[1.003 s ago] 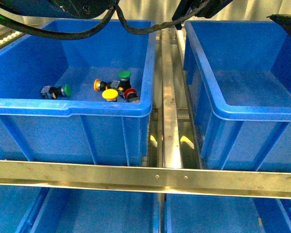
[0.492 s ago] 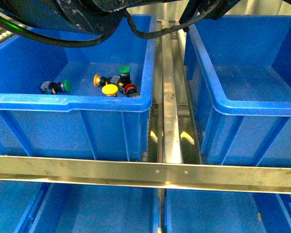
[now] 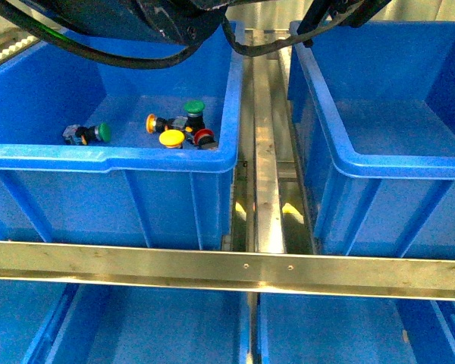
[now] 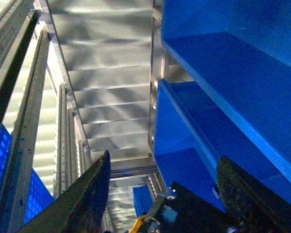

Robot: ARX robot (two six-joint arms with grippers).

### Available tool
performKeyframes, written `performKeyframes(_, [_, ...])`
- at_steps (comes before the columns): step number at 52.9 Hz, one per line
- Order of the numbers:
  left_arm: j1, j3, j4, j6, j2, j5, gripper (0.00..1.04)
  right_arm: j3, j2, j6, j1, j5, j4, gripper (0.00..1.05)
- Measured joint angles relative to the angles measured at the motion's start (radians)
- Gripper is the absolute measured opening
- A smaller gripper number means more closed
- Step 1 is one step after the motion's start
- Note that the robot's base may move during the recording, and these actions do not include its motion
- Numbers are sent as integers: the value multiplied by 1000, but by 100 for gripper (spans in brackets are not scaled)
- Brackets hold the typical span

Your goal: Pick red and yellow buttons and place in box

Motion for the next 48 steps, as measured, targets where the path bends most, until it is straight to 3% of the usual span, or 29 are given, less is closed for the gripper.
performKeyframes(8, [-5,13,-14,6,2,-5,33,0,-1,1,-11,-1,-10,42])
performKeyframes(22, [-12,19,-14,10,8,-14,34,0,-3,0,-22,-5,-15,40])
performKeyframes(43, [-6,9,-6,45,12,-41,96,0,-8,-28,-35,3,-9,40])
performKeyframes(48, [1,8,3,52,11,-48,97,0,-8,-32,-39,7,-8,40])
